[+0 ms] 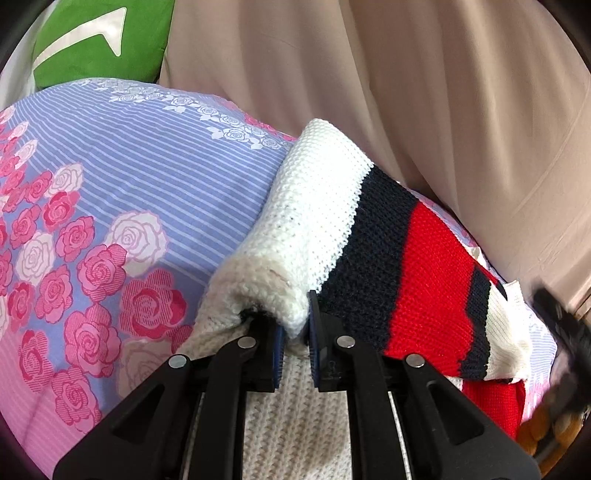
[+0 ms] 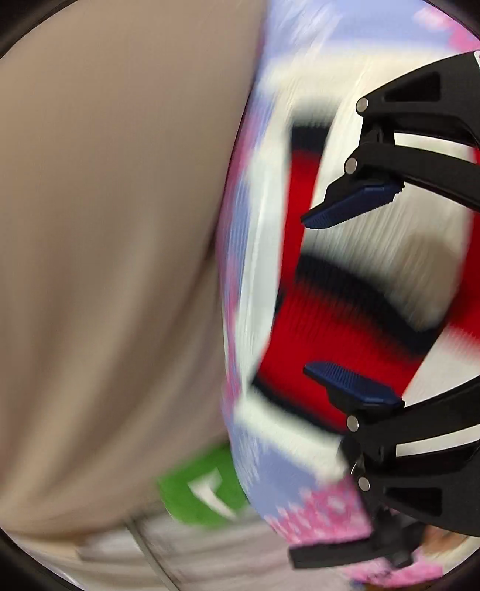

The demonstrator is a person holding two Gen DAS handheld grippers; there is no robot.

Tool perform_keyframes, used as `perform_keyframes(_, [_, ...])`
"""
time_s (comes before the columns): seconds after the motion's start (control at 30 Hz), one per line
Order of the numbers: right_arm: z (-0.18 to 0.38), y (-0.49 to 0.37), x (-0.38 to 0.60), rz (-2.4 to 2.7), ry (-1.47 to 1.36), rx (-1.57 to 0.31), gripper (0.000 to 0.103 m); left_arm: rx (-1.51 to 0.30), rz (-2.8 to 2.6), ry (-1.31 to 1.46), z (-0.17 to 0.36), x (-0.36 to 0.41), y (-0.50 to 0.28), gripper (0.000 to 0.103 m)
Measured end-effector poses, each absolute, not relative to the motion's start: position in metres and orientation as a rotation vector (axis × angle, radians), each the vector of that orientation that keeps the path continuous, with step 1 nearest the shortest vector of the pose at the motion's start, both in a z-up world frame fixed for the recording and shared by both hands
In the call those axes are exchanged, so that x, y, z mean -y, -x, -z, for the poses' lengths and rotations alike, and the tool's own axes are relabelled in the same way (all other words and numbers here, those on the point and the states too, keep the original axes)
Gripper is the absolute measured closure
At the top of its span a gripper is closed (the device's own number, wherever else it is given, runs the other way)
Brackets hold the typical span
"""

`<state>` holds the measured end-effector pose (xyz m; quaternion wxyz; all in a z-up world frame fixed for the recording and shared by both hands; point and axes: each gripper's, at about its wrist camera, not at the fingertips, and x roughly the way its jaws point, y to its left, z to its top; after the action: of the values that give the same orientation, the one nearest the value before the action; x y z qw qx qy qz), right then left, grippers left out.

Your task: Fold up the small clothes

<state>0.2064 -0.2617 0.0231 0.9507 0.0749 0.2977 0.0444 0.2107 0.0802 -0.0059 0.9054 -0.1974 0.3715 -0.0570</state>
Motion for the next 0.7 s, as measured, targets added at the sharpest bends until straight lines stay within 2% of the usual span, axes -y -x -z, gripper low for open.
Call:
perform_keyframes(0.13, [0.002, -0.188, 0.323, 0.007, -0.265, -0.693, 0.026, -0.767, 0.111, 0.401, 0.006, -0.078, -0.211, 0.092])
perform_keyframes(0.27, [0.02, -0.194, 0.319, -0.021, -0.251, -0.731, 0.028, -0.767, 0.114, 0.404, 0.007, -0.077, -0.21, 0.092])
perform_keyframes(0.33, [0.015, -0.194, 0.307, -0.061, -0.219, -0.712, 0.063, -0.767, 0.119, 0.411, 0.007, -0.078, -0.211, 0.092])
perform_keyframes(0.37, [0.008, -0.193, 0.303, -0.073, -0.216, -0.699, 0.096, -0.766, 0.122, 0.415, 0.007, -0.079, -0.211, 0.092])
perform_keyframes(0.5, [-0.022, -0.176, 0.308, -0.039, -0.185, -0.568, 0.095, -0.766, 0.125, 0.412, 0.007, -0.08, -0.21, 0.092])
perform_keyframes(0.57, [-0.007, -0.189, 0.315, 0.02, -0.158, -0.631, 0.095, -0.766, 0.122, 0.402, 0.007, -0.079, -0.21, 0.092])
perform_keyframes(0.63, [0.031, -0.211, 0.326, 0.044, -0.165, -0.779, 0.095, -0.765, 0.121, 0.39, 0.007, -0.077, -0.211, 0.09])
perform_keyframes(0.7, [0.026, -0.202, 0.334, 0.034, -0.201, -0.755, 0.094, -0.765, 0.121, 0.388, 0.007, -0.076, -0.212, 0.09])
